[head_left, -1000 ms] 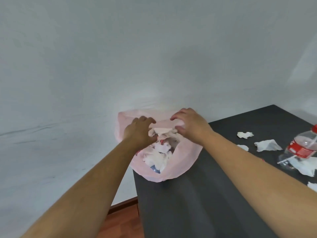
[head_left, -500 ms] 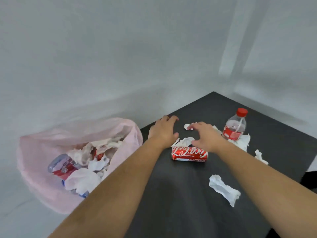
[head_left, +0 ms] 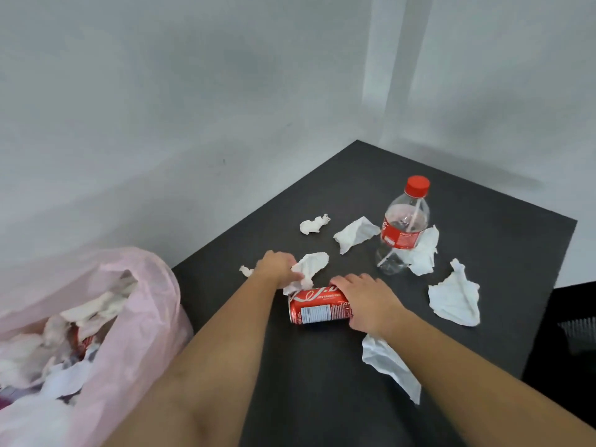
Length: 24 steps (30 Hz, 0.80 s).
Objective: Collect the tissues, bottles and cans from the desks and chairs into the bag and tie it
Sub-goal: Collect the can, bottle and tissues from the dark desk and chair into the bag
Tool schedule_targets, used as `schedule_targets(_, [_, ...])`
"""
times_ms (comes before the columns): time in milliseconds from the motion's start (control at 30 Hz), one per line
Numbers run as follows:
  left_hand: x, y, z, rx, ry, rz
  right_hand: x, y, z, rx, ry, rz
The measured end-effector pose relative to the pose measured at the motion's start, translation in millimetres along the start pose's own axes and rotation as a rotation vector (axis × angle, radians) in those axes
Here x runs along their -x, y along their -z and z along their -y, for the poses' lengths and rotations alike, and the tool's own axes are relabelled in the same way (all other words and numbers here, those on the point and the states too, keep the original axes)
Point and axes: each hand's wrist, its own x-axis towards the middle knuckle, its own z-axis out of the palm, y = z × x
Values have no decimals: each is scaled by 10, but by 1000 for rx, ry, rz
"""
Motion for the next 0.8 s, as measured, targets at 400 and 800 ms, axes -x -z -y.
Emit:
schedule_targets(400, [682,621,79,340,-81,-431,312,627,-68,-458,-124,-241])
schedule_targets(800, [3031,1965,1633,368,63,-597,738,2082,2021,-541,345,-170])
